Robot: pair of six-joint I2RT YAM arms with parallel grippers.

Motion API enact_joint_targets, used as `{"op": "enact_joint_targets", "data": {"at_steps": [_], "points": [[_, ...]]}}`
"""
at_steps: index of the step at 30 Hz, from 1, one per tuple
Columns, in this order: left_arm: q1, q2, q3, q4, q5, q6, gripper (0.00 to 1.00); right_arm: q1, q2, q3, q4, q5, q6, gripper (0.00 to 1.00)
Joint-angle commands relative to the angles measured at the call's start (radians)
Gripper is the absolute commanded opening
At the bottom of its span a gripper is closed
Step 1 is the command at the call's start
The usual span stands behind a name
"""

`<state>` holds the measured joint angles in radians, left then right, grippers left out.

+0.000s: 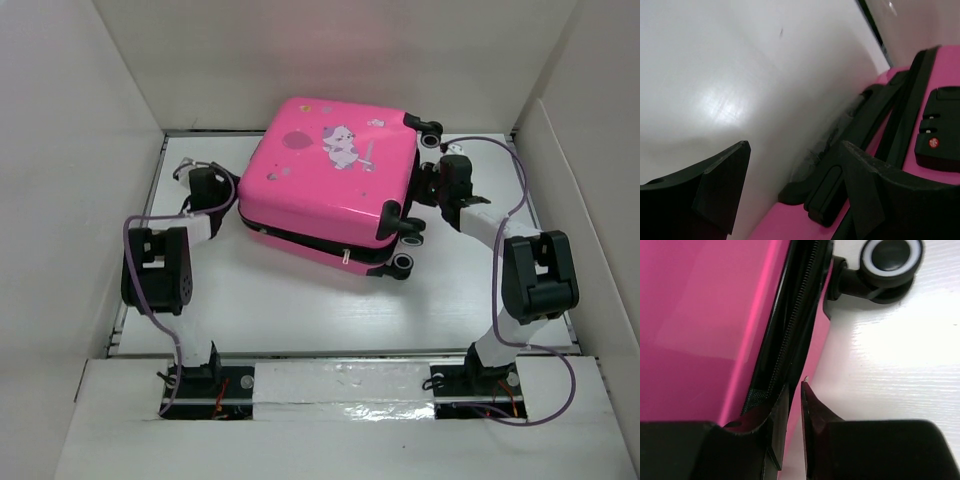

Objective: Pack the luggage

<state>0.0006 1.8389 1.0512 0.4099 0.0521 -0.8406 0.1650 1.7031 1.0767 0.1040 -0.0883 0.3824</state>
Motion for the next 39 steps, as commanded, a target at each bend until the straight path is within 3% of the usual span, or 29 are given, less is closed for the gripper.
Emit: {"op": "enact_joint_targets", "data": {"at_steps": [1,8,12,22,25,26,32,35,37,38,39], "points": [[-0.149,-0.165,-0.196,0.139,0.076,0.000,0.69,0.070,-0.002,0.020,0.029,-0.085,-0.011,0.23],[-0.313,-0.441,-0.506,0.173,-0.085,0.075,0.69,0.102,-0.037,-0.020,0.049,-0.136,-0.039,0.24],[-0.445,-0.622,-0.623,0.147,-0.159,0.078,0.69,0.102,0.030,0.096,-0.032,-0.200,-0.085,0.24],[-0.783,-0.963,-0.789,-0.014,-0.423,-0.047,0.68,0.182,0.337,0.685,-0.376,-0.376,-0.155,0.26],[-0.879,-1.026,-0.810,-0.051,-0.493,-0.090,0.67,0.191,0.398,0.876,-0.472,-0.384,-0.186,0.34],[-0.905,-1.037,-0.819,-0.055,-0.514,-0.100,0.67,0.191,0.395,0.894,-0.472,-0.389,-0.185,0.45],[-1.034,-1.026,-0.804,-0.066,-0.603,-0.126,0.67,0.104,0.178,0.749,-0.314,-0.418,-0.134,0.77],[-1.054,-1.009,-0.784,-0.094,-0.624,-0.132,0.67,0.059,0.009,0.602,-0.239,-0.422,-0.122,0.82],[-1.054,-1.024,-0.781,-0.112,-0.629,-0.129,0.67,0.048,-0.098,0.490,-0.167,-0.429,-0.117,0.79],[-1.054,-1.035,-0.781,-0.117,-0.630,-0.126,0.66,0.048,-0.229,0.332,-0.129,-0.410,-0.105,0.56],[-1.064,-1.062,-0.783,-0.123,-0.633,-0.126,0.65,0.073,-0.308,0.233,-0.072,-0.392,-0.096,0.43]]}}
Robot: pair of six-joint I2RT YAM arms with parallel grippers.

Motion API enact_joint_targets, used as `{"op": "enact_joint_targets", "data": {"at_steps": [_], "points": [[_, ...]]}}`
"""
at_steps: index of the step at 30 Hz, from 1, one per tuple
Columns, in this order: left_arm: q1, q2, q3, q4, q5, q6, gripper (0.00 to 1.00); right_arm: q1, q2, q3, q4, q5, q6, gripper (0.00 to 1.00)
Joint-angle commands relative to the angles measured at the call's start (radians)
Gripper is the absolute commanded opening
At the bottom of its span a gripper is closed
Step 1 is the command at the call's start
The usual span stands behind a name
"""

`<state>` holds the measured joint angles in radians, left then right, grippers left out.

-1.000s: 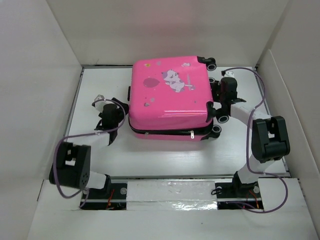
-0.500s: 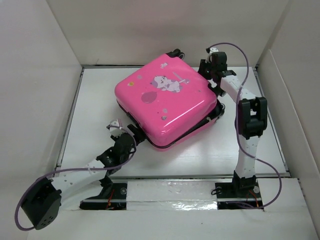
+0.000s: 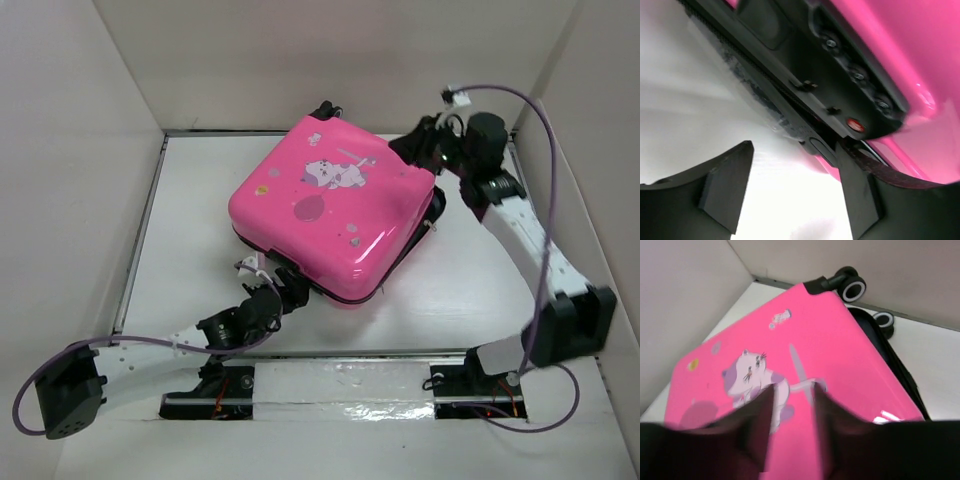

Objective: Pack the luggage

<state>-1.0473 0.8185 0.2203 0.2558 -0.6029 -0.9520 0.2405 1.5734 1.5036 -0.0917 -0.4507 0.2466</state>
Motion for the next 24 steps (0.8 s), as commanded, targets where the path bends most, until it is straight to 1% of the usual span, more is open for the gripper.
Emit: {"op": "enact_joint_targets", "data": {"at_steps": [1,2,3,4,5,6,8,9,10,11,12,13,14,15,16,17,18,20,21,22,23,24], "points": [[-0.016,-0.057,0.047,0.016,0.014,-0.014,0.63,0.014,-0.255,-0.297,0.218,-0.016,0.046,0.29],[-0.016,-0.074,0.045,0.010,0.011,-0.013,0.60,0.032,-0.414,-0.494,0.259,0.013,0.046,0.18],[-0.016,-0.106,0.045,0.002,0.008,-0.001,0.53,0.072,-0.491,-0.588,0.288,0.036,0.054,0.05],[-0.016,-0.119,0.044,-0.015,0.006,0.002,0.49,0.091,-0.568,-0.677,0.323,0.059,0.065,0.01],[-0.016,-0.146,0.047,-0.026,0.008,0.013,0.41,0.129,-0.719,-0.842,0.354,0.088,0.080,0.00],[-0.016,-0.157,0.050,-0.038,0.008,0.021,0.37,0.129,-0.790,-0.914,0.354,0.099,0.094,0.00],[-0.016,-0.174,0.059,-0.075,0.023,0.030,0.31,0.173,-0.922,-1.020,0.276,0.133,0.112,0.00],[-0.016,-0.186,0.063,-0.093,0.026,0.033,0.24,0.189,-1.040,-1.102,0.241,0.136,0.118,0.00],[-0.016,-0.191,0.068,-0.125,0.040,0.036,0.21,0.204,-1.096,-1.138,0.166,0.138,0.125,0.00],[-0.016,-0.194,0.074,-0.141,0.046,0.038,0.16,0.235,-1.149,-1.173,0.137,0.135,0.153,0.02],[-0.016,-0.197,0.077,-0.156,0.054,0.038,0.08,0.252,-1.253,-1.228,0.112,0.130,0.167,0.06],[-0.016,-0.199,0.077,-0.171,0.070,0.042,0.05,0.266,-1.304,-1.244,0.037,0.136,0.180,0.09],[-0.016,-0.197,0.074,-0.177,0.075,0.044,0.04,0.293,-1.354,-1.255,0.000,0.171,0.197,0.12],[-0.016,-0.191,0.073,-0.182,0.078,0.042,0.03,0.302,-1.401,-1.263,-0.035,0.193,0.200,0.24],[-0.016,-0.187,0.070,-0.184,0.090,0.039,0.03,0.303,-1.474,-1.269,-0.087,0.220,0.206,0.32],[-0.016,-0.180,0.067,-0.173,0.098,0.039,0.04,0.313,-1.496,-1.269,-0.107,0.256,0.206,0.39],[-0.016,-0.161,0.067,-0.162,0.106,0.042,0.09,0.313,-1.506,-1.270,-0.118,0.262,0.204,0.47],[-0.016,-0.134,0.071,-0.122,0.132,0.053,0.20,0.326,-1.462,-1.278,-0.082,0.229,0.200,0.51],[-0.016,-0.099,0.074,-0.110,0.138,0.055,0.28,0.336,-1.423,-1.277,-0.062,0.218,0.191,0.52],[-0.016,-0.081,0.082,-0.090,0.146,0.056,0.30,0.351,-1.381,-1.270,-0.030,0.213,0.178,0.53],[-0.016,-0.064,0.094,-0.076,0.153,0.061,0.32,0.361,-1.284,-1.251,-0.016,0.205,0.146,0.53],[-0.016,-0.035,0.100,-0.063,0.161,0.071,0.34,0.371,-1.236,-1.241,0.000,0.202,0.131,0.53]]}}
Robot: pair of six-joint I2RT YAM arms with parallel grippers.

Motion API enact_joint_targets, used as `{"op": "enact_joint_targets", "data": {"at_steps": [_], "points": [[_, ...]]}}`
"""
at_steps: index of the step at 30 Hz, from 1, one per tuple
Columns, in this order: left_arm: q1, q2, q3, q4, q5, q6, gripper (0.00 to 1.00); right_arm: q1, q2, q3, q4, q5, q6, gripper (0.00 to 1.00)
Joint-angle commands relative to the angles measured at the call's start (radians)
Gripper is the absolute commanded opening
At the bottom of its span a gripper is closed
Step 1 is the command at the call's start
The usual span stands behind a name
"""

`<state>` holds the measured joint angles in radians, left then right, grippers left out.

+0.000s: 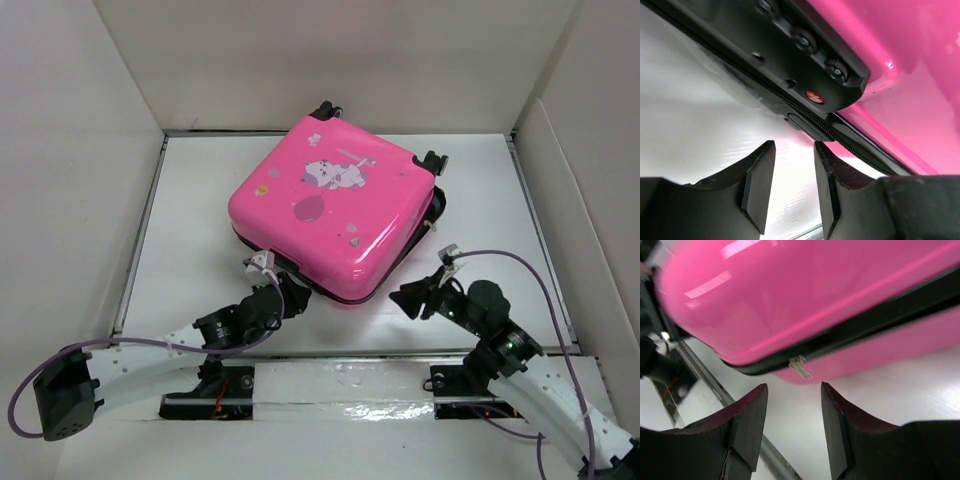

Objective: Pack the luggage

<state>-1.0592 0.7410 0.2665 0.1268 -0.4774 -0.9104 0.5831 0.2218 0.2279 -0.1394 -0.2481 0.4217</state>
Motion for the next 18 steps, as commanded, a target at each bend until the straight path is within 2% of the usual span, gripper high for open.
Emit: {"op": "enact_joint_targets", "data": {"at_steps": [1,3,10,18], "points": [[-0.004,0.057,0.059,0.092,0.051,0.034,0.34,0.055,0.157,0.047,0.075,0.000,-0.058,0.53],[-0.004,0.087,0.068,0.115,0.066,0.048,0.35,0.086,0.253,0.068,0.101,0.026,-0.080,0.52],[-0.004,0.173,0.074,0.233,0.137,0.061,0.35,0.205,0.355,0.060,0.222,0.173,-0.087,0.53],[-0.004,0.228,0.083,0.284,0.158,0.071,0.35,0.216,0.441,0.059,0.345,0.278,-0.107,0.52]]}}
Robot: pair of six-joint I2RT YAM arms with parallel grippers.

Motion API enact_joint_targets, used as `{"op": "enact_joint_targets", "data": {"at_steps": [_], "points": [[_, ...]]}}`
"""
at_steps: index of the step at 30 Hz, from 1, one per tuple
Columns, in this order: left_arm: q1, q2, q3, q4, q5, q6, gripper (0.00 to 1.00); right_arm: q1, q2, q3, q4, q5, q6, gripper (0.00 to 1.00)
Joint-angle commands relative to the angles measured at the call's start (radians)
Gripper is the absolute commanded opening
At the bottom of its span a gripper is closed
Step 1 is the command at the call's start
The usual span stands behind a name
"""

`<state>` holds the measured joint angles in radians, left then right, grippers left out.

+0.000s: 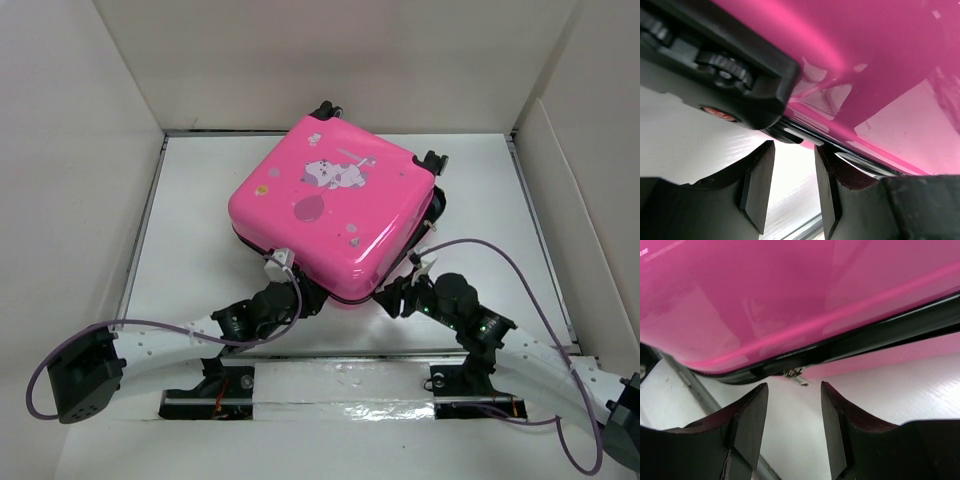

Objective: Pack the luggage

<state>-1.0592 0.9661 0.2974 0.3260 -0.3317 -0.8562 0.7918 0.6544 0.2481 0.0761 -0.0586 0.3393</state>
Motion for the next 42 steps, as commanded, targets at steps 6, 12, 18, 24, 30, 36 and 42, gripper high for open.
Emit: {"op": "enact_joint_targets", "data": {"at_steps": [6,12,18,24,30,36,42], "points": [[-0.004,0.009,0.042,0.111,0.028,0.011,0.34,0.007,0.073,0.045,0.189,0.129,-0.045,0.49],[-0.013,0.039,0.045,0.154,0.043,0.013,0.33,0.007,0.122,0.036,0.261,0.097,-0.037,0.34],[-0.013,0.091,0.069,0.228,0.046,0.034,0.33,0.007,0.113,0.025,0.257,0.109,-0.029,0.06],[-0.013,0.169,0.155,0.314,0.056,0.094,0.32,0.032,0.074,0.037,0.113,0.106,0.001,0.00],[0.007,0.270,0.252,0.369,0.063,0.135,0.32,0.141,0.021,0.025,-0.010,0.129,0.087,0.00],[0.016,0.364,0.316,0.406,0.118,0.141,0.31,0.298,0.040,0.052,-0.007,0.149,0.155,0.00],[-0.008,0.434,0.370,0.421,0.166,0.154,0.30,0.441,0.191,0.143,0.042,0.320,0.181,0.00]]}}
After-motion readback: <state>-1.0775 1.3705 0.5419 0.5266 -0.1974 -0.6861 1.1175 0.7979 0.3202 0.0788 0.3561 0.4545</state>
